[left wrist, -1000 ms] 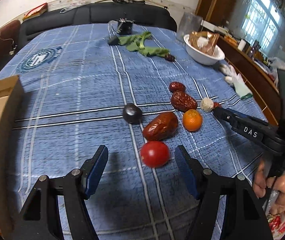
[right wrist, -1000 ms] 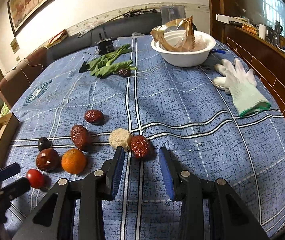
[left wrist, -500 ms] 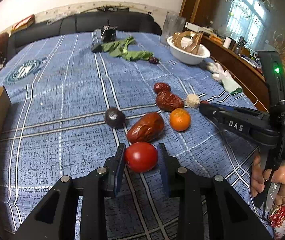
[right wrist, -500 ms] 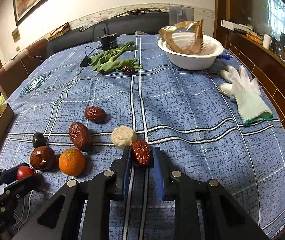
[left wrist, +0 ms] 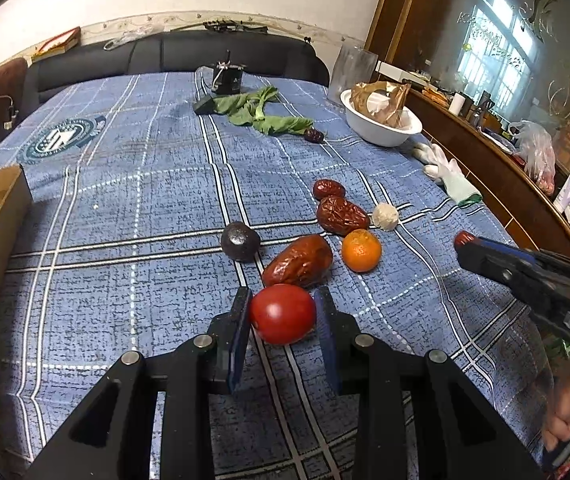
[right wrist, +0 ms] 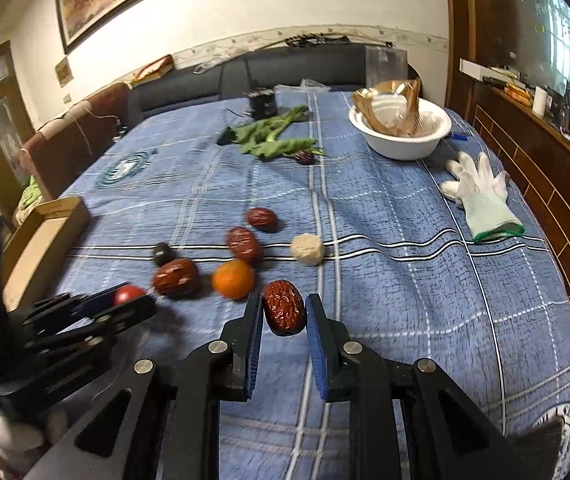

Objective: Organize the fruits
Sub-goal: 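Grasp the red tomato with the left gripper while the right grasps a red date, then carry the tomato and date into the cardboard box and open both grippers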

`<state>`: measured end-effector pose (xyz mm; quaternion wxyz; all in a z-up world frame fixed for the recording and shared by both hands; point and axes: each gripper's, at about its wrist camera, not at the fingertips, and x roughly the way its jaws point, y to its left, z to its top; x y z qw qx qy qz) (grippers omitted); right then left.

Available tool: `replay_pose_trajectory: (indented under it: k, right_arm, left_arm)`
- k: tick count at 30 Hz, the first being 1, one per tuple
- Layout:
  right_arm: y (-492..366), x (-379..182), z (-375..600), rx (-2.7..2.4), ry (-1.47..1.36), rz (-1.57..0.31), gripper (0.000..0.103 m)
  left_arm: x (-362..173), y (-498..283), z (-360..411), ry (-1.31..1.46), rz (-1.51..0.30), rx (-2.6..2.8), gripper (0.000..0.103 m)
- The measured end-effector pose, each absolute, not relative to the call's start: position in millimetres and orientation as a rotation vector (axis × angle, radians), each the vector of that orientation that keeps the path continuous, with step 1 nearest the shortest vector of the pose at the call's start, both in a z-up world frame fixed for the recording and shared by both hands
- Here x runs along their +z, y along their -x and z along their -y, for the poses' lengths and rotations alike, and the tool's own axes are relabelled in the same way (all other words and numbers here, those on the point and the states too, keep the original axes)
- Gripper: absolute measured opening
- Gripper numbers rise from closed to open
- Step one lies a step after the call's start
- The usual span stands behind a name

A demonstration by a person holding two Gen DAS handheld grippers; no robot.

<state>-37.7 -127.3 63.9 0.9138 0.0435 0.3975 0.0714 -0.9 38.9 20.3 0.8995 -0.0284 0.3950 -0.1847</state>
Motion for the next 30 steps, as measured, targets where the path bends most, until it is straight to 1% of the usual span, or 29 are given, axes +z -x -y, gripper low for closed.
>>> replay_pose_trajectory:
  k: [8, 14, 18, 26, 30]
  right_arm:
    - [64.0, 77.8, 84.4, 0.275, -0.081, -0.808, 0.024]
    - [70.0, 95.7, 14.7, 0.460, -0.061, -0.787, 0.024]
    - [78.1, 99.9, -33.6, 0.549, 0.001, -0.781, 0.024]
    - [79.3, 103.4, -96.0, 0.653, 0.026, -0.807, 0.024]
    - [64.3, 100.2, -126.3, 0.699, 0.011, -0.843, 0.024]
  left_arm:
    - [50.5, 43.2, -86.6, 0.186, -0.784, -0.355, 0.030]
    - [80.4, 81.4, -147.9, 0.216, -0.696, -0.215, 0.031]
    - [85.3, 93.4, -190.0, 0.263, -0.676, -0.126, 0.031]
    - [89.8, 89.1, -271.2, 0.236, -0.724, 0.054, 0.031]
    - [82.0, 63.8, -315.2, 0.233, -0.814, 0.125, 0.031]
